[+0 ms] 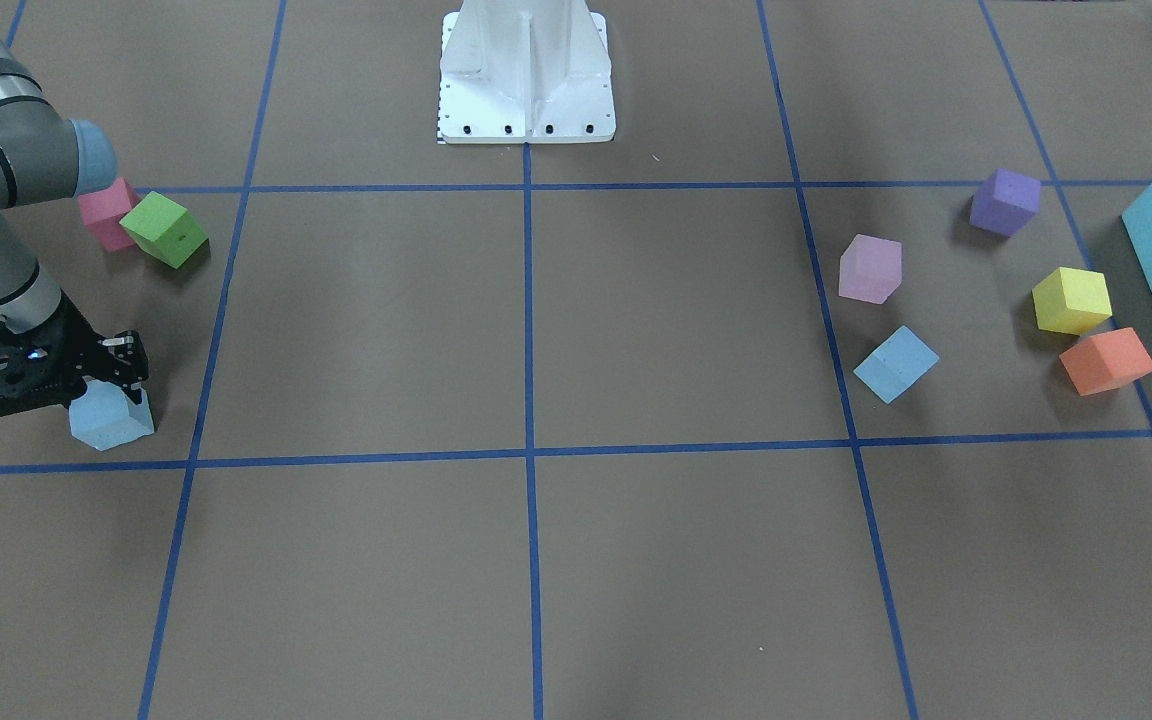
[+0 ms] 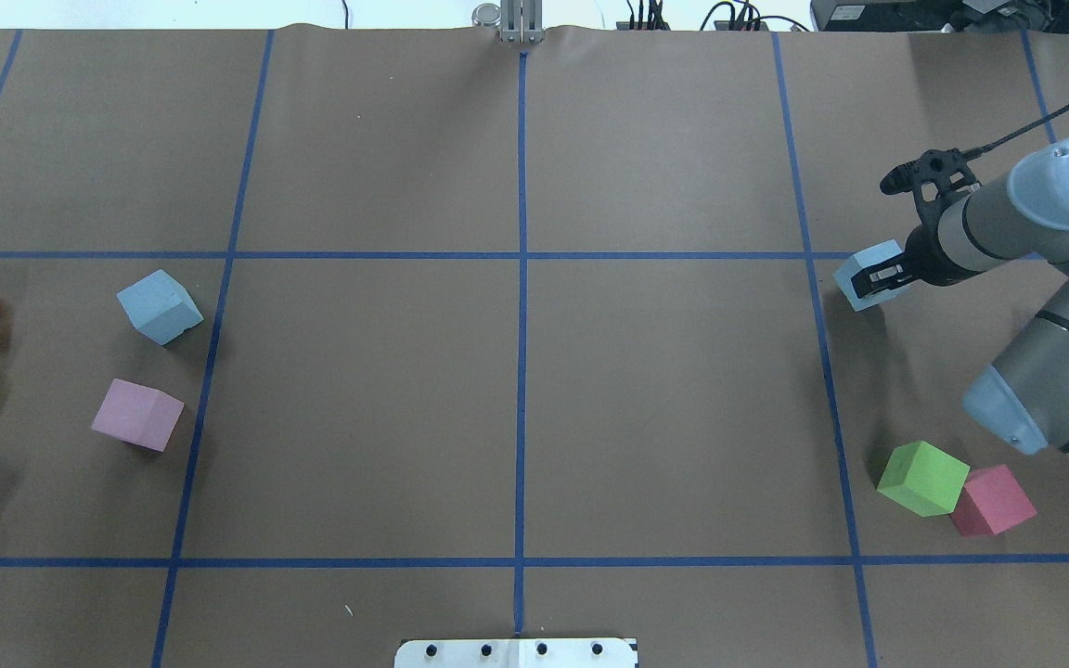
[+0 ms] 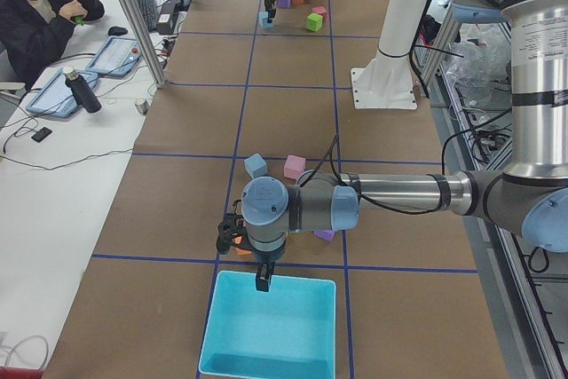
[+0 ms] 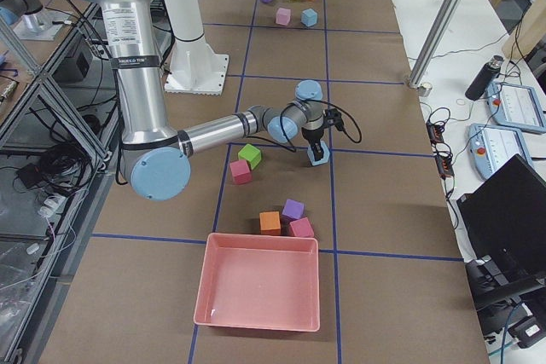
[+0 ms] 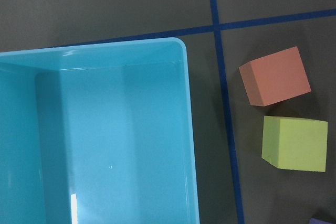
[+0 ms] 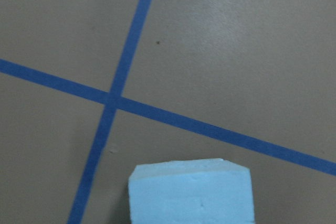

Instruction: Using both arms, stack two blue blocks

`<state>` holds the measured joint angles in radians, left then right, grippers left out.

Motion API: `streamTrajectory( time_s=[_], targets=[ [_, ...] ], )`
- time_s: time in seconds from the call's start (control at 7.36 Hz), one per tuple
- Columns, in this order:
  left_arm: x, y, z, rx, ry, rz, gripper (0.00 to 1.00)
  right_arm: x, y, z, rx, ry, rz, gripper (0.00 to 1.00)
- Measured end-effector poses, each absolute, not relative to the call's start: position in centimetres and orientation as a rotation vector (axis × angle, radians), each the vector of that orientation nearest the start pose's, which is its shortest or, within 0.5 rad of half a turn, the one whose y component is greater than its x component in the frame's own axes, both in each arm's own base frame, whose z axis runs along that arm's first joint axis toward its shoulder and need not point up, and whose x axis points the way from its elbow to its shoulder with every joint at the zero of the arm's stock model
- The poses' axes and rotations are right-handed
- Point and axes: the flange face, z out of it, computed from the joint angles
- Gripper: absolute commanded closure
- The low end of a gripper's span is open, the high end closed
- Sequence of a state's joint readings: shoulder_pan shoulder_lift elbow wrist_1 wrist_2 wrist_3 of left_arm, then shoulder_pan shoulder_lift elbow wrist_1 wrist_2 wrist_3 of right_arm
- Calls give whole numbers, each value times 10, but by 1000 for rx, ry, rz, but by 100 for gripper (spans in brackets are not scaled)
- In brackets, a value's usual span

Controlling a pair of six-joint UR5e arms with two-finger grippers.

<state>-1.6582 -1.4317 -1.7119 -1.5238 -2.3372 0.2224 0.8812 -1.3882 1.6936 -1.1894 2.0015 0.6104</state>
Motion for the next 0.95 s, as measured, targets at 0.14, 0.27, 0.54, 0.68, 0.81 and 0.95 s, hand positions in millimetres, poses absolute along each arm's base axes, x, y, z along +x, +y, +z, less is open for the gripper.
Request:
streamTrajectory(
  time_s=[0.14, 0.27, 0.54, 0.68, 0.81, 0.95],
  targets=[
    [-101, -422, 659, 74, 764, 110, 2, -324, -521, 421, 287, -748, -225, 100],
    [-101, -421, 661, 71, 764, 109, 2, -360, -527, 367, 271, -754, -209, 100],
    [-101, -420, 666, 61, 766, 105, 2, -437, -509, 275, 230, -752, -117, 100],
    [-101, -419, 668, 58, 767, 104, 2, -481, -494, 232, 191, -746, -52, 96],
    [-101, -419, 669, 56, 766, 103, 2, -531, -477, 191, 137, -745, 17, 87],
    [-101, -419, 670, 54, 766, 102, 2, -576, -458, 160, 89, -745, 68, 79]
  ],
)
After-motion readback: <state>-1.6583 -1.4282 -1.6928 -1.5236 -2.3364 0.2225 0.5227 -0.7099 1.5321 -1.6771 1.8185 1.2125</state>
